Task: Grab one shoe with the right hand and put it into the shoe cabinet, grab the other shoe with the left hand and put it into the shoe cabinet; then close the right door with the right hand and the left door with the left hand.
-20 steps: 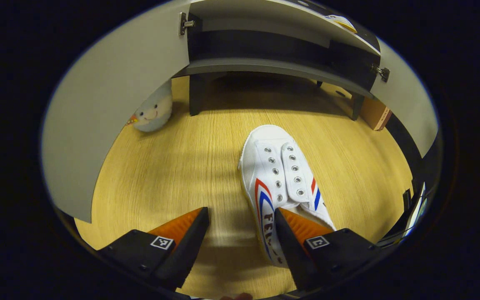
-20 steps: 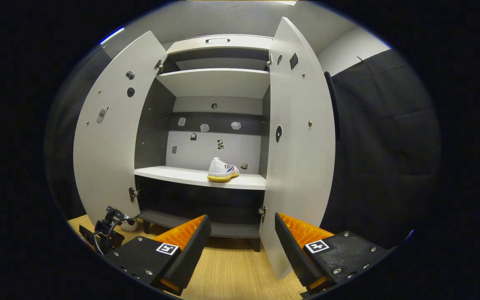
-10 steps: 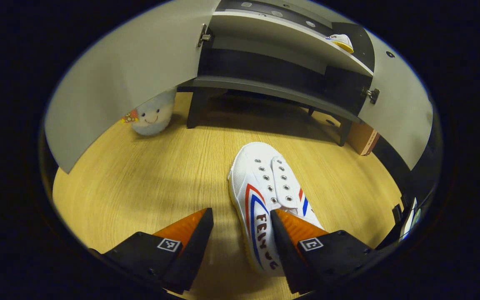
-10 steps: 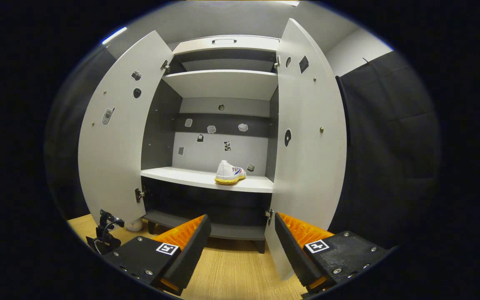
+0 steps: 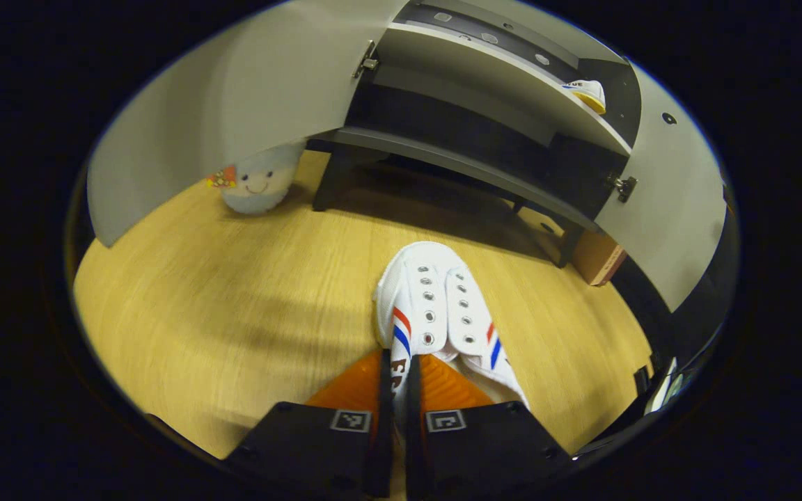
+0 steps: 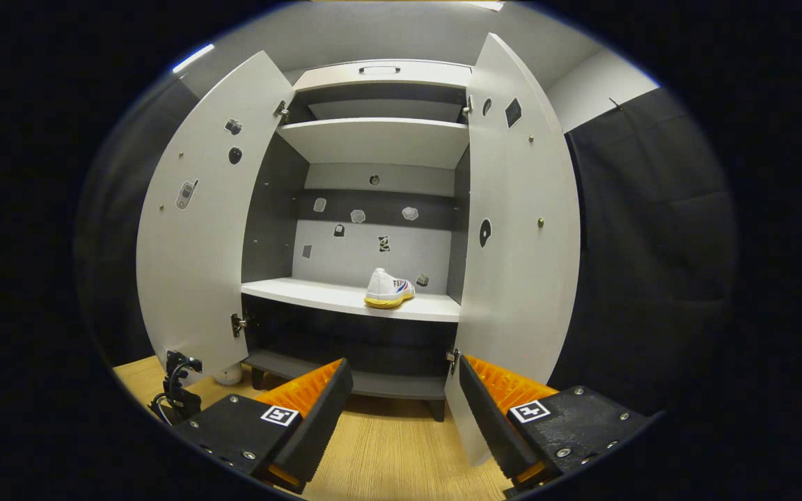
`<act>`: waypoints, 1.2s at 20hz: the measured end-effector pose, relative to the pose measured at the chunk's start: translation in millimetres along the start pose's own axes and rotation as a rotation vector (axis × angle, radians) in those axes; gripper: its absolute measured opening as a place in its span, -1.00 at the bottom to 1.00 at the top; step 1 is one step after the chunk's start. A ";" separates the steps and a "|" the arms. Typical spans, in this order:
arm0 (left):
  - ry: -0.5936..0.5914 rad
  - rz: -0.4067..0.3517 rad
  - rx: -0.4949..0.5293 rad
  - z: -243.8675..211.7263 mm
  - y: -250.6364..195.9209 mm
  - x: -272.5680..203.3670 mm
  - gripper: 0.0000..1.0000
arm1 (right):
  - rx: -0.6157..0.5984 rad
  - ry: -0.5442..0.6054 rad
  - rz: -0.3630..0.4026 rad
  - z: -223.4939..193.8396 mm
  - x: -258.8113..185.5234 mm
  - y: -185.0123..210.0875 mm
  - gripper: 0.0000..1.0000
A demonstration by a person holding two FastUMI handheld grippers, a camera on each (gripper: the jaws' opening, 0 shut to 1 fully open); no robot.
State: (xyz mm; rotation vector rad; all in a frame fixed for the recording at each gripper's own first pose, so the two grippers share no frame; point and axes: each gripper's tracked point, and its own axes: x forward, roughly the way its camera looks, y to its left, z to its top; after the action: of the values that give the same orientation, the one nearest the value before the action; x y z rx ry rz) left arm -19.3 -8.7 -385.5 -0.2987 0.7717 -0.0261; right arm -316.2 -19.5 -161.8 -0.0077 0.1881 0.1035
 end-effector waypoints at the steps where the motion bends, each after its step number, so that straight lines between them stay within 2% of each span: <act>1: 0.003 0.006 -0.001 -2.1 0.4 0.0 -0.72 | -0.003 -0.001 0.001 -0.1 -0.7 0.6 0.89; 3: -0.006 0.034 0.010 -0.8 -4.0 -3.8 -0.84 | -0.009 -0.003 0.001 0.8 -0.5 0.1 0.89; 10: -0.125 0.022 0.070 38.1 -14.9 -54.6 -0.85 | -0.021 -0.023 -0.012 5.9 -0.7 -5.7 0.89; 15: -0.335 -0.056 0.063 108.8 -6.3 -113.9 -0.85 | -0.043 -0.062 -0.015 18.0 -3.3 -8.8 0.89; 18: -0.474 -0.057 0.080 144.5 11.0 -149.3 -0.85 | -0.038 -0.068 -0.007 19.7 -3.6 -9.3 0.89; 21: -0.569 -0.054 0.055 149.0 11.1 -153.1 -0.86 | -0.036 -0.079 -0.006 22.6 -6.0 -10.9 0.89; 24: -0.560 -0.031 0.074 146.0 5.5 -149.1 -0.86 | -0.039 -0.085 -0.013 26.0 -8.5 -14.2 0.89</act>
State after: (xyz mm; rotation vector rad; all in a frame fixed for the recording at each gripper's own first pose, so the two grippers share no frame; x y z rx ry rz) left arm -26.2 53.6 -186.4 -0.2312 0.2092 0.0007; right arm -318.3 -34.0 -134.6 -0.0432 0.1007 0.0943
